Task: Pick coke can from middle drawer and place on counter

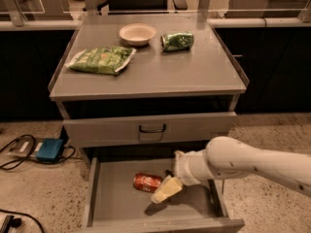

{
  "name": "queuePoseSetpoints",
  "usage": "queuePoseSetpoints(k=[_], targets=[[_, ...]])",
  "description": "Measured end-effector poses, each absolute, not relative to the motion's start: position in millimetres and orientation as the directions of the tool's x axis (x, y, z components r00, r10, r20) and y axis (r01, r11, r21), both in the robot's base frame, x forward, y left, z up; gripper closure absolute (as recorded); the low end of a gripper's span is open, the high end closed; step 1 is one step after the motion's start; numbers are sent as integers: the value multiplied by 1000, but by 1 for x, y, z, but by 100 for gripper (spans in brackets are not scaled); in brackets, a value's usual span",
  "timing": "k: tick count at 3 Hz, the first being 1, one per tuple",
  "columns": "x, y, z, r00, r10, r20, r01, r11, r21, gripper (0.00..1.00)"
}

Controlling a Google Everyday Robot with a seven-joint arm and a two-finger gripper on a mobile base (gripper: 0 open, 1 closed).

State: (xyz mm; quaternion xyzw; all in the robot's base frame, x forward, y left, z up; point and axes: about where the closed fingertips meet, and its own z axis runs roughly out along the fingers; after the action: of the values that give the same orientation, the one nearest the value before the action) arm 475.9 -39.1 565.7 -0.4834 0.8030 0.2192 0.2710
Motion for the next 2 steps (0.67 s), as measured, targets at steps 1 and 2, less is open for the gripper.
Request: queuePoseSetpoints(k=[1, 2], targets=[[491, -23, 543, -396, -653, -646, -895, 431, 113, 0], [500, -10, 534, -411, -630, -659, -894, 422, 154, 0]])
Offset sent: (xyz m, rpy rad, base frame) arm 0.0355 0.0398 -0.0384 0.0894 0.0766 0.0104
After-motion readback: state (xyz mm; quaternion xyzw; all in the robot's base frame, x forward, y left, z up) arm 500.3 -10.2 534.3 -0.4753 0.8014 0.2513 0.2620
